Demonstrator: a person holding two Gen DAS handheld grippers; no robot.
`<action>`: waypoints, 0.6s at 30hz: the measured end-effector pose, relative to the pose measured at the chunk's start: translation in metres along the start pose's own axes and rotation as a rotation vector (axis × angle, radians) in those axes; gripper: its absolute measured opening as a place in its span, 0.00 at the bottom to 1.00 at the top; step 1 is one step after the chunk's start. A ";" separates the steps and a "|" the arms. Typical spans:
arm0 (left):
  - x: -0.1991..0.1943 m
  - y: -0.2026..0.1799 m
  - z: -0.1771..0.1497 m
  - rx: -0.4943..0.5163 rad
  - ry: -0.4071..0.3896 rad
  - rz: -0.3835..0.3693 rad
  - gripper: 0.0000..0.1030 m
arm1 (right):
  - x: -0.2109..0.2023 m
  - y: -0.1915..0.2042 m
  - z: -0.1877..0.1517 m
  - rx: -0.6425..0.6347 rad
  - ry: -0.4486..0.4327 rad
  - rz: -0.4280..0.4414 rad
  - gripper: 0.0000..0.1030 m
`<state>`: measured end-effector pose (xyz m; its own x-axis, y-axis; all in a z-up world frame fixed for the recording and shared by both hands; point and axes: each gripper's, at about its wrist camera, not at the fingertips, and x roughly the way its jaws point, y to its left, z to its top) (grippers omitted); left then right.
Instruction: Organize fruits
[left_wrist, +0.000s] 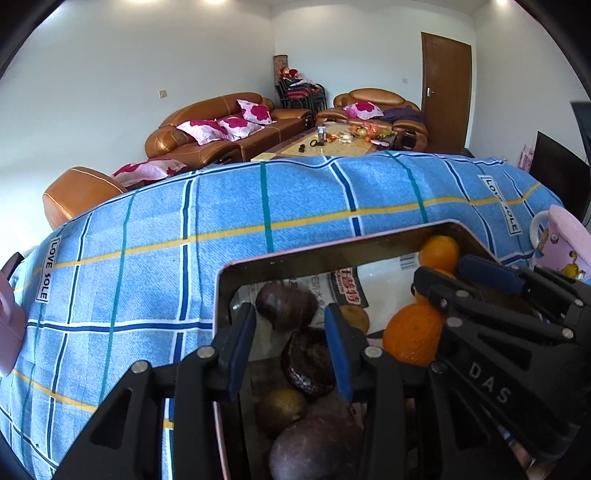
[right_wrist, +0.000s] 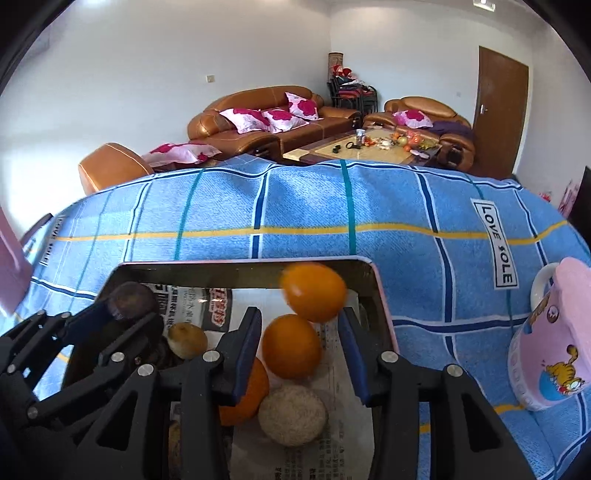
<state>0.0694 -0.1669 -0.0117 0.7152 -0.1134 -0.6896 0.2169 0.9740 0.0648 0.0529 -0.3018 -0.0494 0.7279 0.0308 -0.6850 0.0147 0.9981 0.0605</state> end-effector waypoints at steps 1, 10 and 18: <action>-0.001 0.000 0.000 0.000 0.005 -0.007 0.41 | -0.002 -0.001 -0.002 0.003 -0.003 0.003 0.45; -0.018 0.000 -0.011 0.005 0.011 -0.051 0.58 | -0.024 -0.010 -0.016 0.026 -0.045 0.032 0.45; -0.038 0.006 -0.021 -0.010 -0.068 -0.045 0.64 | -0.035 -0.015 -0.024 0.087 -0.094 0.067 0.45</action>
<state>0.0295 -0.1530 -0.0009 0.7485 -0.1696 -0.6411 0.2434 0.9695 0.0278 0.0112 -0.3160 -0.0435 0.7900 0.0882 -0.6067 0.0203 0.9853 0.1697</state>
